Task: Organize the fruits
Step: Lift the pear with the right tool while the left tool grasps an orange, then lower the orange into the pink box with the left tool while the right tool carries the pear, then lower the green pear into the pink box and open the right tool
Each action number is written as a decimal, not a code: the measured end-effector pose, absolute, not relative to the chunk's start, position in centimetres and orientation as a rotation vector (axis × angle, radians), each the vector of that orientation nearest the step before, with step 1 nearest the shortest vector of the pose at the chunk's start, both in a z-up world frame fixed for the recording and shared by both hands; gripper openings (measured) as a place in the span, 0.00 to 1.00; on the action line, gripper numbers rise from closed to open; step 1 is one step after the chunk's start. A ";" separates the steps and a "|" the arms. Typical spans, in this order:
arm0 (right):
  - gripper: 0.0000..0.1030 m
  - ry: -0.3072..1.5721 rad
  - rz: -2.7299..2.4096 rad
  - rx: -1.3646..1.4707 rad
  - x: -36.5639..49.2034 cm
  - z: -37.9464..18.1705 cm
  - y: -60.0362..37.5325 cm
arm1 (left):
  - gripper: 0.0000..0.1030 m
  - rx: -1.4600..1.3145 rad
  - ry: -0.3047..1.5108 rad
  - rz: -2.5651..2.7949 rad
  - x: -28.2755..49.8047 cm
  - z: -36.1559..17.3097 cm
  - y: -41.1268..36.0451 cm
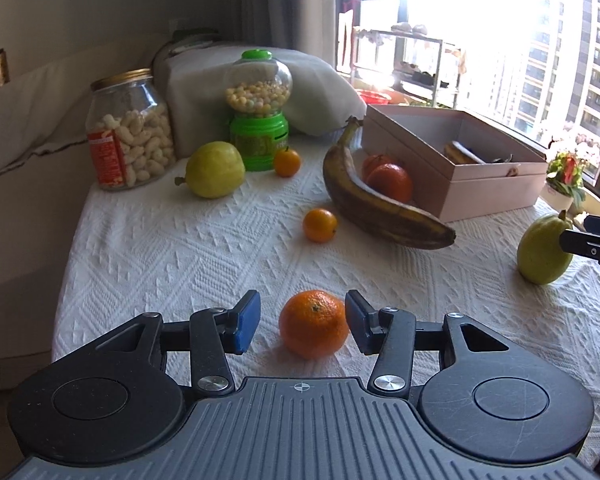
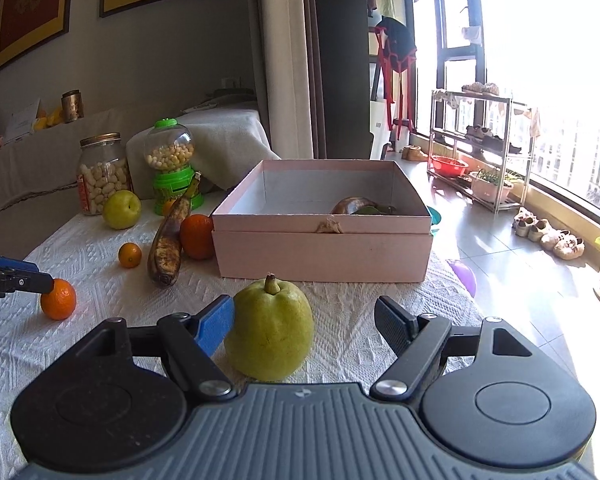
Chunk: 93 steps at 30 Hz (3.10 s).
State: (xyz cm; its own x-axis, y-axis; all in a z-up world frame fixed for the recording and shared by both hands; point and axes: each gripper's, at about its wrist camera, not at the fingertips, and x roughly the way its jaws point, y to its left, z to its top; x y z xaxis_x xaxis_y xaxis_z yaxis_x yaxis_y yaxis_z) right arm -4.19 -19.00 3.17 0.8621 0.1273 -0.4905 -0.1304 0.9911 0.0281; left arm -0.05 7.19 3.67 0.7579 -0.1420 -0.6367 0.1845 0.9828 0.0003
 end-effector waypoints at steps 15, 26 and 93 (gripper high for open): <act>0.76 0.568 0.186 -0.054 -3.0 2.6 -17.9 | 0.47 0.051 0.738 -0.199 1.0 2.3 5.9; 0.60 0.624 0.242 -0.104 -1.6 1.8 -16.7 | 0.47 0.068 0.720 -0.378 -0.1 4.0 2.0; 0.56 0.772 0.072 -0.097 25.0 8.0 -20.9 | 0.46 -0.148 0.567 -0.374 6.4 2.7 5.7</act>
